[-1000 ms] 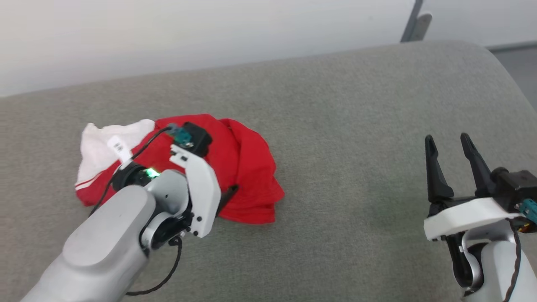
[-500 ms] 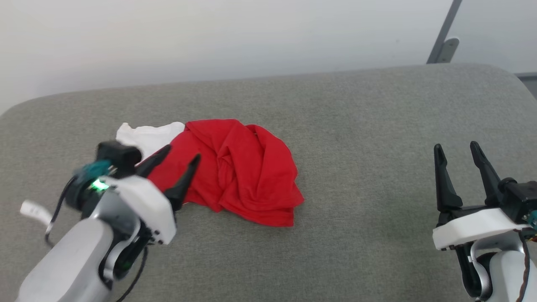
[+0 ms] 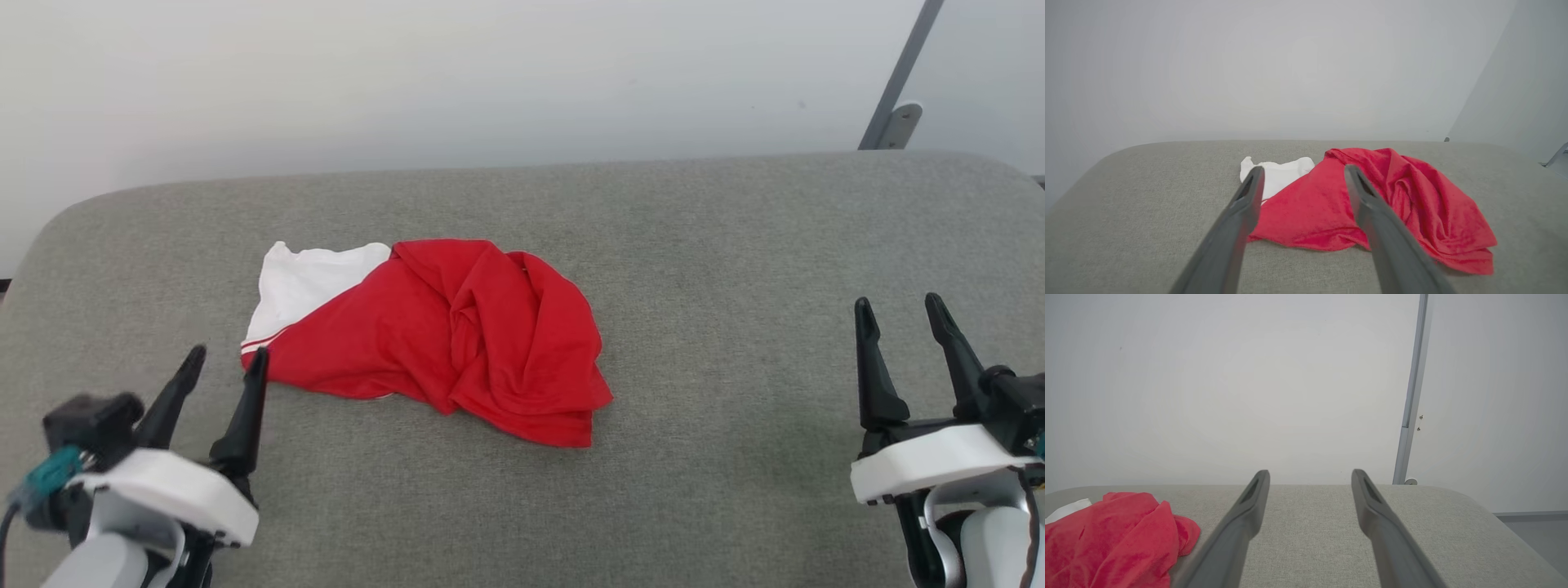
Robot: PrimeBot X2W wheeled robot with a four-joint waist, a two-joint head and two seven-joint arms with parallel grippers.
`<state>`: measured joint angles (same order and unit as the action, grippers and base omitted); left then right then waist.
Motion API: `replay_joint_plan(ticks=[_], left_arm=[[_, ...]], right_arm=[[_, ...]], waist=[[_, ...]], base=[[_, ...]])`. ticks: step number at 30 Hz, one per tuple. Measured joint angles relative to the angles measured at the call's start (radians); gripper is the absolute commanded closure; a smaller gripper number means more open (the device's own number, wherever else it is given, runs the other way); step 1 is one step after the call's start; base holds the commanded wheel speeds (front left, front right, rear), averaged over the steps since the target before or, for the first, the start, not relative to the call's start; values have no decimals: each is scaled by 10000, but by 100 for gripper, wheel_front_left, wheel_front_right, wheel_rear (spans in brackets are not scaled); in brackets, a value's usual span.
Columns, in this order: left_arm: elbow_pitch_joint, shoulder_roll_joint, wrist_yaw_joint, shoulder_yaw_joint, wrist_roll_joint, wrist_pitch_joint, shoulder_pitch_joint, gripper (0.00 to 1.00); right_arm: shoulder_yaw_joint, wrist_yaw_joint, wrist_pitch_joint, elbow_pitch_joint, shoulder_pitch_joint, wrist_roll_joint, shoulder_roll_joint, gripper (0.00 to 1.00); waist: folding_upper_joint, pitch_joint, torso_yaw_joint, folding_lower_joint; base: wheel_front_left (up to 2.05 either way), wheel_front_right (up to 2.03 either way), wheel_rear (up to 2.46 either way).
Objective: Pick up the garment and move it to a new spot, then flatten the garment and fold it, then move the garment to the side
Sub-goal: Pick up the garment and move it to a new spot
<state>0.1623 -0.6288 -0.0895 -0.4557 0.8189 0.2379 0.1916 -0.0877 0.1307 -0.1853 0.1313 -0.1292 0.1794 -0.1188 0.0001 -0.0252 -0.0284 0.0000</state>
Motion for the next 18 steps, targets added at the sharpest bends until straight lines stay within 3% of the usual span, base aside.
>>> replay_joint_plan(ticks=[10, 18], left_arm=[[-167, 598, 31, 1283, -190, 221, -1295, 0], [-249, 1574, 706, 2654, -1024, 222, -2250, 0]], right_arm=[[-130, 0, -88, 15, 287, -65, -17, 0], [-173, 0, -132, 23, 377, -130, 13, 0]], waist=[[0, 115, 272, 0], [0, 200, 405, 0]], base=[[0, 0, 0], [0, 0, 0]])
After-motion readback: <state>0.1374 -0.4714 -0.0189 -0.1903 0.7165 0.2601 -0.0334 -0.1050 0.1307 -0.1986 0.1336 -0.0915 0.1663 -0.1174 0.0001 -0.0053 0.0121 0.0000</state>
